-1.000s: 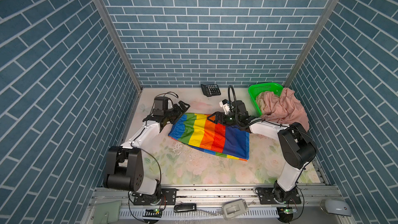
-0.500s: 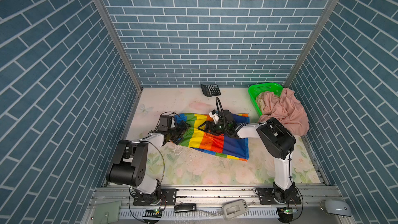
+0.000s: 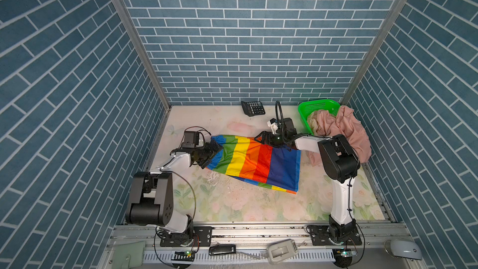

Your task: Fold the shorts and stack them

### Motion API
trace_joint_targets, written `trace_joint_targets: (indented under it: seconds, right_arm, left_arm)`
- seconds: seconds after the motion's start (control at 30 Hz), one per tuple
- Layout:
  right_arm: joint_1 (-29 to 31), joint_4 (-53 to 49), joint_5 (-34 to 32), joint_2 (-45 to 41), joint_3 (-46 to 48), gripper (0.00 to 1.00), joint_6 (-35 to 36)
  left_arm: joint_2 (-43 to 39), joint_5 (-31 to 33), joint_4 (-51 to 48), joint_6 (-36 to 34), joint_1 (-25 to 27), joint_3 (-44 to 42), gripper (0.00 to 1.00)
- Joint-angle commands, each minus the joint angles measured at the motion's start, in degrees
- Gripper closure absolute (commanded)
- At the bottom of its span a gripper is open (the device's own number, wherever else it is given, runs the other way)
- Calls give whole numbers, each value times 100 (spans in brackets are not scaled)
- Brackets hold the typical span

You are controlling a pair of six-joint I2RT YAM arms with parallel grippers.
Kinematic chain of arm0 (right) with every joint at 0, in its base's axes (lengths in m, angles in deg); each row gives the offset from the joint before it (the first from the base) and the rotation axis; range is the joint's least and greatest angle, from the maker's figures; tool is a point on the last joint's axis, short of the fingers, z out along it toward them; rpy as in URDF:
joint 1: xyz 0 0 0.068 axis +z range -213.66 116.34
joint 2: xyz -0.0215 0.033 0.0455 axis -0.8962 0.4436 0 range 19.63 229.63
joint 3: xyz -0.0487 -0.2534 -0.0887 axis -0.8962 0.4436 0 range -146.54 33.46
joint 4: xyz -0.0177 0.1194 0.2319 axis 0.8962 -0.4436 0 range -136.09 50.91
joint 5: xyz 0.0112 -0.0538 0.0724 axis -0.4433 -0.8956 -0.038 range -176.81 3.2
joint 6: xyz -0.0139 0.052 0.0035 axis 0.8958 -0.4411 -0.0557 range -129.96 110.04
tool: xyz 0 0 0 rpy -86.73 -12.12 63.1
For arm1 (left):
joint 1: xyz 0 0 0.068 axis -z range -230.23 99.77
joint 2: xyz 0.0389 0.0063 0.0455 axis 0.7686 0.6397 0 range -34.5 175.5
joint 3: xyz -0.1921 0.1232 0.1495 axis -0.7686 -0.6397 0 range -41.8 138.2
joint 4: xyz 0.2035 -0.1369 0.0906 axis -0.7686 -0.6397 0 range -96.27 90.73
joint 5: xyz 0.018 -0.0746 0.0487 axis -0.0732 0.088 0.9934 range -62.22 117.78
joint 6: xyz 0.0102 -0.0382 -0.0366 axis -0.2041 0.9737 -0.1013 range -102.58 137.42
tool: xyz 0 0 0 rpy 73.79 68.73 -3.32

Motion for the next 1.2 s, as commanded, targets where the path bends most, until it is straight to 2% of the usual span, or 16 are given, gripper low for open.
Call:
trace_joint_targets:
  seconds: [0.0,0.1,0.3,0.37,0.53,0.7,0.8,0.9,1.17]
  right_arm:
    - [-21,-1061,-360,-782,107,1,553]
    - [-20,-1273,-437,-1375,361,1,568]
    - [-34,-1583,-582,-2249,942,1,599]
    - [-60,-1621,-604,-2476,1153,1,589]
    - [-130,-1592,-573,-2796,1649,1,551]
    - [-185,-1379,-502,-2917,2095,1,500]
    - [-252,-1293,-472,-2917,2307,1,483]
    - [-340,-1198,-427,-2952,2448,1,432]
    - [-398,-1088,-401,-2943,2483,1,377]
  left_arm:
    - [-242,732,-1294,-978,-192,595,0]
    - [-88,1046,-1754,-1426,-353,960,0]
    - [701,497,-1531,-1684,-400,1156,3]
    - [1003,520,-1533,-1802,-353,1240,5]
    - [1495,502,-1500,-1936,-175,1425,7]
    - [1983,809,-1592,-2034,25,1693,7]
    - [2333,983,-1830,-2176,174,2024,12]
    - [2595,1206,-2085,-2315,280,2229,27]
    - [2814,1522,-2324,-2504,552,2458,79]
